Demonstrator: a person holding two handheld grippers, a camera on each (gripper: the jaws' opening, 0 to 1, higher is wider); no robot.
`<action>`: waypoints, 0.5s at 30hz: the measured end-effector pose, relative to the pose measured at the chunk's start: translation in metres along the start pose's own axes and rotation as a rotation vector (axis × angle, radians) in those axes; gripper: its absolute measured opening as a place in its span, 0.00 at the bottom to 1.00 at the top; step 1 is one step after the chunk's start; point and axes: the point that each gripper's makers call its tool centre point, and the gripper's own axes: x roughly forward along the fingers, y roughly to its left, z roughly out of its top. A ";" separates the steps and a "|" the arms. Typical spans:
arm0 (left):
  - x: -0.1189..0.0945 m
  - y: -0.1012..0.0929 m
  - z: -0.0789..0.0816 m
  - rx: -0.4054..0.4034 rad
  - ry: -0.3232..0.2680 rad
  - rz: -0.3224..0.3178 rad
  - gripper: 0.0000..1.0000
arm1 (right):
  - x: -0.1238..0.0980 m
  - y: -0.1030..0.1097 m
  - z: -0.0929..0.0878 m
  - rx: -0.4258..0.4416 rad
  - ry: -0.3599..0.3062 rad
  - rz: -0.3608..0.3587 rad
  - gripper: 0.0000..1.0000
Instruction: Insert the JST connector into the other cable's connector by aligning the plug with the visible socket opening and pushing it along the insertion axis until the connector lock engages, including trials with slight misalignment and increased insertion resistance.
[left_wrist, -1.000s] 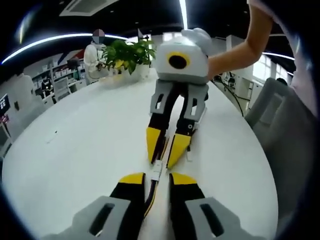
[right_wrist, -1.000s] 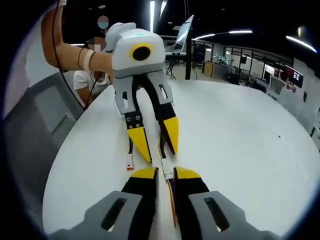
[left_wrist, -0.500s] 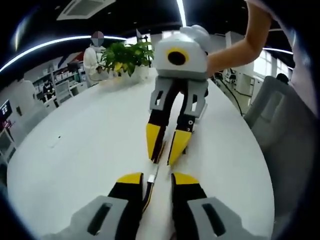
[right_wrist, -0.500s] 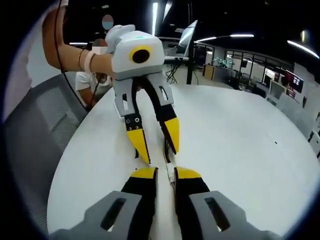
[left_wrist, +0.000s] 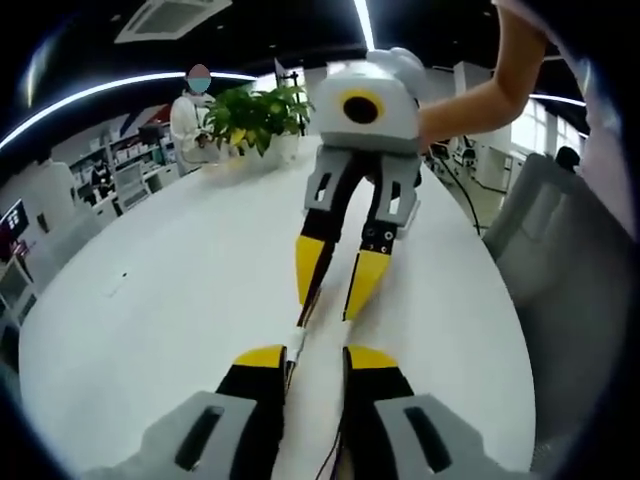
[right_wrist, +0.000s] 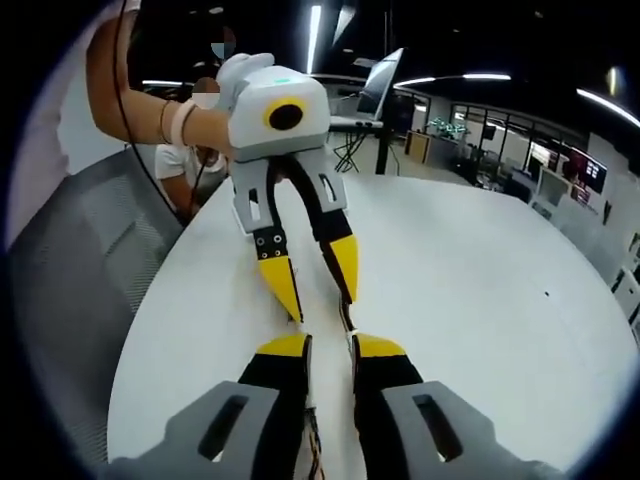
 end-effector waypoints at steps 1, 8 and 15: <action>0.000 -0.002 0.000 0.001 0.001 0.000 0.15 | -0.001 0.001 0.000 0.000 0.001 0.000 0.13; 0.000 -0.011 -0.002 0.003 0.009 -0.008 0.15 | -0.004 0.008 -0.003 0.008 0.001 -0.002 0.13; 0.000 -0.018 -0.005 0.004 0.019 -0.014 0.15 | -0.008 0.011 -0.010 0.017 0.009 -0.006 0.13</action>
